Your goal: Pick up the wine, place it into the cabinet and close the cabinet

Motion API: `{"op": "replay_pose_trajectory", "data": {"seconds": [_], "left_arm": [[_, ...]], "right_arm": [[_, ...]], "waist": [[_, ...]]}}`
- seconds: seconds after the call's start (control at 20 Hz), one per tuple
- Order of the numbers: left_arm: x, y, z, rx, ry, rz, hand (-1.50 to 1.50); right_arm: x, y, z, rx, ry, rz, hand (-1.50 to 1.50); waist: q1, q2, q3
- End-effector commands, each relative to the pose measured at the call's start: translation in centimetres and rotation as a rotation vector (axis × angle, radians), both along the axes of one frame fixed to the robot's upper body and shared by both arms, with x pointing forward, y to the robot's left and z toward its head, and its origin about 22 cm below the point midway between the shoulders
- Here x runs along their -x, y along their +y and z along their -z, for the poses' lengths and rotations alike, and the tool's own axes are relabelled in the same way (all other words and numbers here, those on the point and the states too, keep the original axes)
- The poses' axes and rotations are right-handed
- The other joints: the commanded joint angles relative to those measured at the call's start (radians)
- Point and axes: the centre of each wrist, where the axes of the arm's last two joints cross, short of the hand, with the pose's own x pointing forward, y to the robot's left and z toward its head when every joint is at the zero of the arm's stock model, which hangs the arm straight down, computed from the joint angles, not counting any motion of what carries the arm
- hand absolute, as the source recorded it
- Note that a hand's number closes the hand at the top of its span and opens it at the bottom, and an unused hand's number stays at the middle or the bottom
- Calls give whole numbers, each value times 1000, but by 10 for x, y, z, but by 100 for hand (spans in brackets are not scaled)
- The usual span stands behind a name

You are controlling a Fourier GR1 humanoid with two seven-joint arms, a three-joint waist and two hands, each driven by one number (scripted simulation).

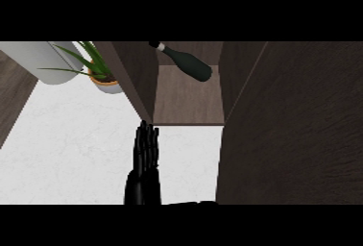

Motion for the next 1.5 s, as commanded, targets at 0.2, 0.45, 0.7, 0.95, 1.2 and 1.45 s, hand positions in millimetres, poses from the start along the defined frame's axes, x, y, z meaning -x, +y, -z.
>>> {"op": "replay_pose_trajectory", "data": {"seconds": [0.2, 0.45, 0.7, 0.95, 1.2, 1.45], "left_arm": [[41, 32, -17, -14, -10, 50, -150], [58, 58, -16, -12, -29, 141, -150], [52, 83, -27, -60, -42, 119, -150], [59, 104, -33, -29, -46, 109, -150], [68, 134, -51, -43, -73, 64, -150], [50, 166, -50, -22, -75, 31, -150]], "right_arm": [[21, -1, -5, -37, 29, -162, 150], [15, 12, -12, 30, 34, -198, 150], [33, 5, -11, 50, 18, -243, 150], [29, 24, 5, -28, 179, -357, 150], [46, 26, 6, -46, 227, -397, 150], [53, 49, 0, 52, 139, -541, 150]], "waist": [[-2, 0, 0], [3, 1, -1], [-5, 0, 0], [2, 1, -1], [3, -2, -1], [1, -2, -2]]}}
